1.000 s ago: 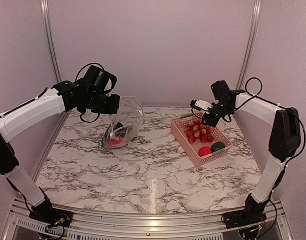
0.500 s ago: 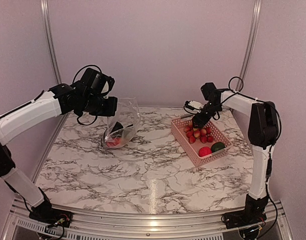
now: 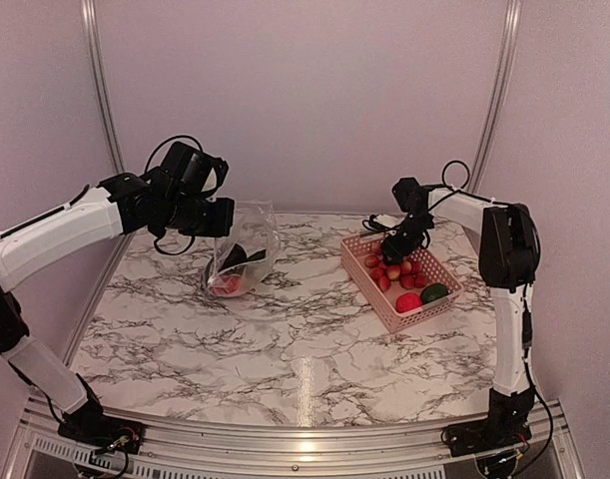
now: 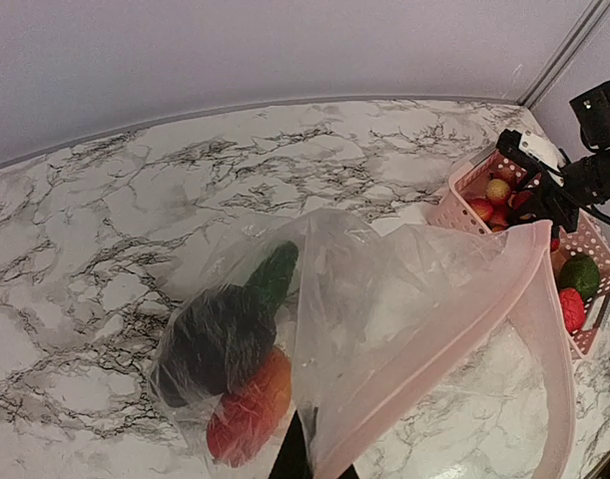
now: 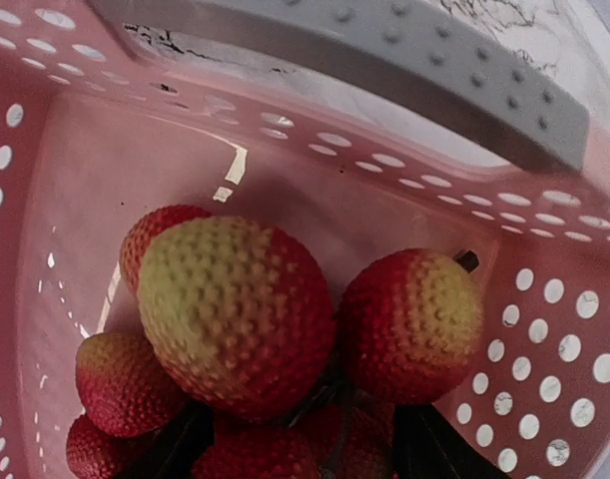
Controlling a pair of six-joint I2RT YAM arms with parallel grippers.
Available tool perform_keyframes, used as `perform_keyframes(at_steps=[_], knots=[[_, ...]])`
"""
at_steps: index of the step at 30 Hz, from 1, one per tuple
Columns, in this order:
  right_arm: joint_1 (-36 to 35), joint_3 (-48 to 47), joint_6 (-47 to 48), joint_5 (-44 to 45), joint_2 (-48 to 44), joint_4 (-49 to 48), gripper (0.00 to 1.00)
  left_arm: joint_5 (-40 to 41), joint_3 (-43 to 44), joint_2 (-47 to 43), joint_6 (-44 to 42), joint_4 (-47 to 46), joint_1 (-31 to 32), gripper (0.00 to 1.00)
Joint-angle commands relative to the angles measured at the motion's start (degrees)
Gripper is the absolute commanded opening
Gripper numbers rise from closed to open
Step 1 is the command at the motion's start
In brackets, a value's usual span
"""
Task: Place the food in the zip-top bag and seal the zipper
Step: Pick up the fake fruit from the bin, then place the fake fruit in the zipper food storage bag.
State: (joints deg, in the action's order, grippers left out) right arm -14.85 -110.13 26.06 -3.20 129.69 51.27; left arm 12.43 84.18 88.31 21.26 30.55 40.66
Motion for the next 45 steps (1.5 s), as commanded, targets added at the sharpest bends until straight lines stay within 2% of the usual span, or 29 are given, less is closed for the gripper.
perform_keyframes(at_steps=[1,4,10,21,33,37,41,45], knots=[[0.3,-0.2,-1.9,-0.5,1.0,3.3,0.51,-1.0,-0.8,-1.5,0.7,-1.2,-0.1,0.00],[0.2,0.7,-2.0,-0.8,-1.8,2.7,0.39,-1.1,-0.9,-1.5,0.8,-1.3,-0.1,0.00],[0.2,2.9,-2.1,-2.4,-9.0,2.0,0.34,-1.8,-0.9,-1.0,1.1,-2.3,-0.1,0.00],[0.2,1.4,-2.7,-9.3,-22.2,0.3,0.32,-3.4,-0.4,0.5,2.1,-3.9,-0.1,0.00],[-1.6,-2.0,-3.6,-26.9,-31.6,-5.2,0.33,-8.5,-1.3,1.9,6.8,-8.4,-0.1,0.00],[-4.0,-4.4,-5.3,-32.5,-32.0,-6.8,0.35,-11.2,-0.7,3.1,8.1,-9.5,-0.1,0.00],[-7.9,-10.8,-5.8,-36.2,-30.1,-7.0,0.36,-12.1,1.1,4.5,8.4,-8.7,-0.1,0.00],[-10.5,-14.1,-9.5,-40.3,-28.7,-11.6,0.36,-13.7,1.9,4.8,9.5,-9.3,-0.1,0.00]])
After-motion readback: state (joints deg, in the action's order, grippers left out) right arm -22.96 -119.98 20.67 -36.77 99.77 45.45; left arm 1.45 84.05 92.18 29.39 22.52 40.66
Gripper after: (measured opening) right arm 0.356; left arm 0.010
